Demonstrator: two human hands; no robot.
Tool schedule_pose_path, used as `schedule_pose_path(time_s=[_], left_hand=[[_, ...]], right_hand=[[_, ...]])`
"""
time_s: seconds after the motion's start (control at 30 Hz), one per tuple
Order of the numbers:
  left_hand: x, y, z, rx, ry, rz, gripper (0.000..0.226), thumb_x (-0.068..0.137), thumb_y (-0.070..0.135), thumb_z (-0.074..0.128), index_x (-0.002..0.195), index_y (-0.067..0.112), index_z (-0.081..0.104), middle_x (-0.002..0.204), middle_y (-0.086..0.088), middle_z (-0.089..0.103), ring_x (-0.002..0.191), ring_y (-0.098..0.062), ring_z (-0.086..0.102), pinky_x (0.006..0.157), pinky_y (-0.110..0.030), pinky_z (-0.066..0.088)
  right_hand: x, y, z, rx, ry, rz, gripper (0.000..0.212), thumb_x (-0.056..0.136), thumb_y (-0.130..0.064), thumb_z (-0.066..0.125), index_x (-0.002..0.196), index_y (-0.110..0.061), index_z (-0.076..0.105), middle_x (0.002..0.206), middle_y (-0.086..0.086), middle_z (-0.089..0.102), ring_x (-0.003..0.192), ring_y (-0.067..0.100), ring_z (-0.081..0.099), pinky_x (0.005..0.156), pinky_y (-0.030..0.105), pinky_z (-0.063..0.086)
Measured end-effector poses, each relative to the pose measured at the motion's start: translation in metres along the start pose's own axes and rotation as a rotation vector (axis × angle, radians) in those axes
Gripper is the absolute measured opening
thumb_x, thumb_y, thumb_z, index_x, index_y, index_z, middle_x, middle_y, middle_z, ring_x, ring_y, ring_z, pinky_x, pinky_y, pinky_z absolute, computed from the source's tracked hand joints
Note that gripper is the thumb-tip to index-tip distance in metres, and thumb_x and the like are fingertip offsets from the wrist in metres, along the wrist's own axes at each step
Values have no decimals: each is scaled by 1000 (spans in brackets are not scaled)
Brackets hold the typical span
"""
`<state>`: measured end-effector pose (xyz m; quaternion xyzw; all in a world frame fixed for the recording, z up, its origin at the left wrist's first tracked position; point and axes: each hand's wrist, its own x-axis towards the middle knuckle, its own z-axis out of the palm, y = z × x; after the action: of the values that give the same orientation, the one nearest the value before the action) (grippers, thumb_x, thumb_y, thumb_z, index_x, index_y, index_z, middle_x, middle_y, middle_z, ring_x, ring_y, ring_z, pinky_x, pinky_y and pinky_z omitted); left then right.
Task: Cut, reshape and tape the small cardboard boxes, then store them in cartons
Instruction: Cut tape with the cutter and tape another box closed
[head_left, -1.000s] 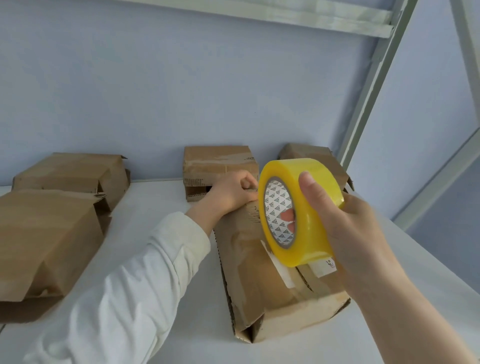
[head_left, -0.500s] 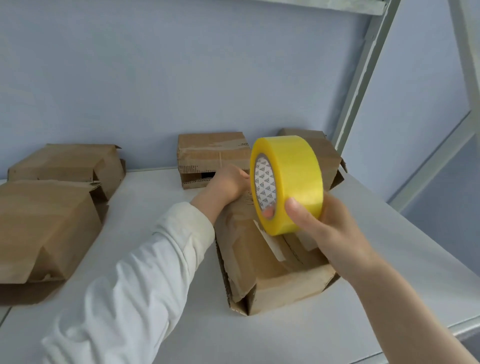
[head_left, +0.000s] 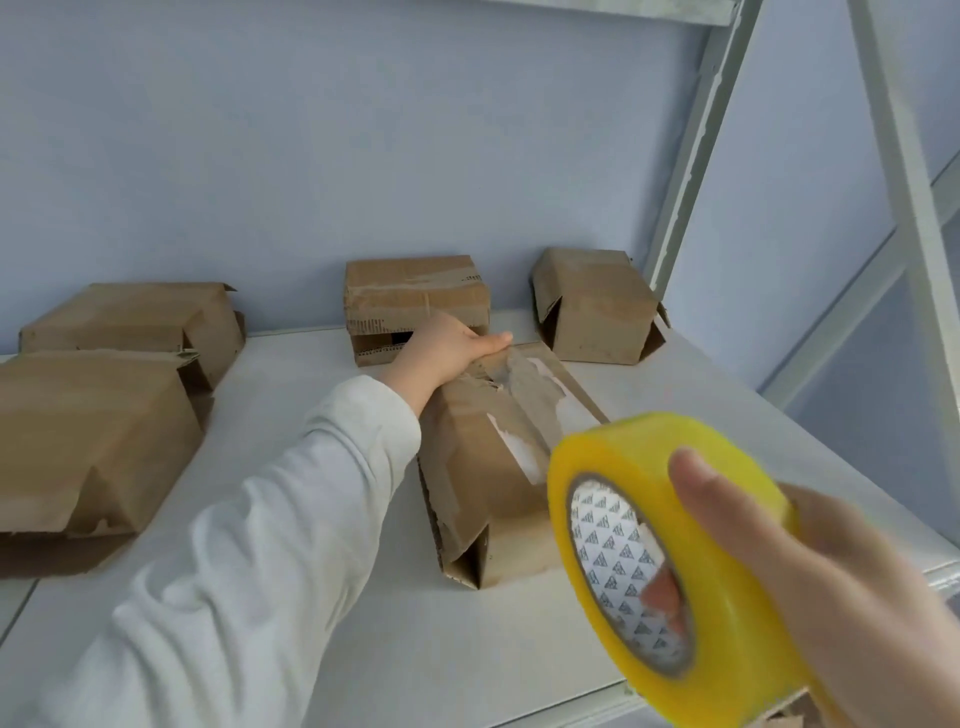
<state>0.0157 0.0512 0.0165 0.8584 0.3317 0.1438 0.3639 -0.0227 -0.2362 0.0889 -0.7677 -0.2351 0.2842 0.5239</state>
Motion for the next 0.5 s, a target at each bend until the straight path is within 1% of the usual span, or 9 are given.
schedule_pose_path(time_s=[0.07,0.13,0.2,0.23,0.27,0.33,0.43,0.47,0.5], left_hand=[[2,-1,0,59,-4,14,52,86,53,54,86,4,72,70,-10,56,69,-21,56,62,-27,38],[0,2,-1,203,-33,46,47,89,55,47,88,14,69,75,-9,58,78,-25,59,67,-28,38],[-4,14,-9,262,-66,154,43,94,53,38,115,24,62,114,-5,63,113,-22,56,87,-27,38],[-7,25,-13,205,-81,229,47,96,50,33,131,24,52,134,0,53,126,-18,46,97,-26,33],[-10,37,-16,127,-98,292,51,98,48,28,140,23,40,146,4,40,134,-14,36,102,-23,26],[-9,50,-11,117,-151,365,54,99,47,20,148,23,23,155,5,19,142,-10,17,109,-23,14],[-9,31,17,511,-264,274,58,96,56,15,149,33,8,158,5,2,145,-13,3,116,-37,8],[-8,27,21,566,-290,236,59,95,58,15,148,34,6,158,5,1,145,-14,3,117,-39,8],[-4,27,20,562,-310,222,60,95,58,14,149,33,5,158,3,-2,145,-15,0,117,-40,6]], right_hand=[[-5,0,2,3,-35,56,29,39,-63,50,56,-46,65,49,1,66,41,8,61,47,24,49],[-7,2,1,-7,-55,64,35,38,-61,48,60,-41,66,50,1,67,42,9,62,44,21,48],[-8,4,0,-11,-53,67,48,39,-63,48,61,-27,70,52,1,68,46,10,64,46,23,50],[-8,4,0,-11,-48,74,51,40,-64,49,59,-22,70,53,0,68,47,11,64,49,24,51],[-8,3,1,-4,-42,78,50,41,-64,49,59,-21,70,53,-1,68,49,11,64,52,26,52],[-7,3,1,19,-24,78,50,44,-64,50,57,-19,67,52,-2,67,48,10,64,60,31,51],[-5,0,3,30,-8,70,41,49,-63,50,51,-26,68,49,-5,66,44,6,61,59,29,49],[-5,-2,3,25,-8,65,35,53,-64,49,51,-34,67,48,-7,65,42,5,60,57,27,48],[-5,-2,3,22,-5,60,35,57,-63,50,51,-34,68,47,-8,65,41,4,59,57,27,48]])
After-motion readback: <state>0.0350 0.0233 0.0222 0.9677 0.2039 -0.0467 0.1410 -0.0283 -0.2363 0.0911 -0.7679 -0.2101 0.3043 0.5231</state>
